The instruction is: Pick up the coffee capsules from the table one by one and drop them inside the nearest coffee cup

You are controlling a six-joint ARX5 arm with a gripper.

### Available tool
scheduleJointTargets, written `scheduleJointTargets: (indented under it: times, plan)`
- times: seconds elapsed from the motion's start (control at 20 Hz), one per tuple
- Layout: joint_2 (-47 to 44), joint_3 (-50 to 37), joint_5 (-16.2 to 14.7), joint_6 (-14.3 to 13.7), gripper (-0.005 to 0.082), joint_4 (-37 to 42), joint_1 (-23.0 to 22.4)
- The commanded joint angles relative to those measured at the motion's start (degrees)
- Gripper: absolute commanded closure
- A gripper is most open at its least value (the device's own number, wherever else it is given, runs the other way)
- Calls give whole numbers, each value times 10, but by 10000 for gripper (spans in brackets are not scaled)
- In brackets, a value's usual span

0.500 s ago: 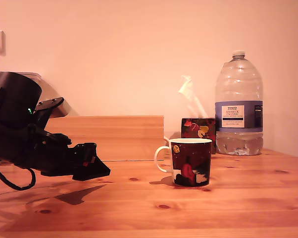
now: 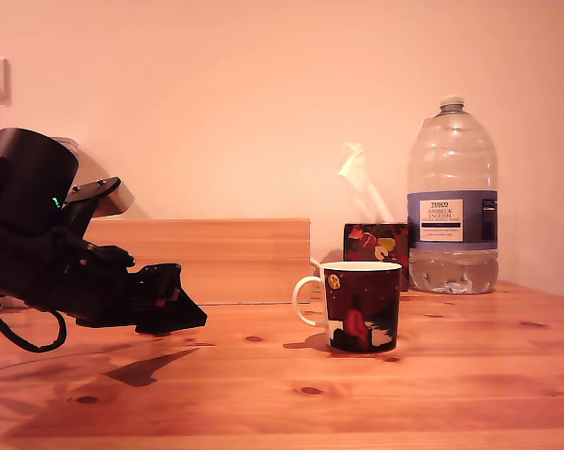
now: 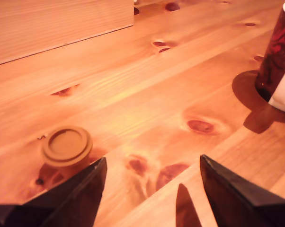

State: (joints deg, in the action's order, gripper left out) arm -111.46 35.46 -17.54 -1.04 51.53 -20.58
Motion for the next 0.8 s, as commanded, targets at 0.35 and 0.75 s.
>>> scheduleJointTargets:
  times: [0.35,0.75]
  plan:
    - [28,-145,54,11,213,208,27]
    - [27,-160,69,26,213,248,38]
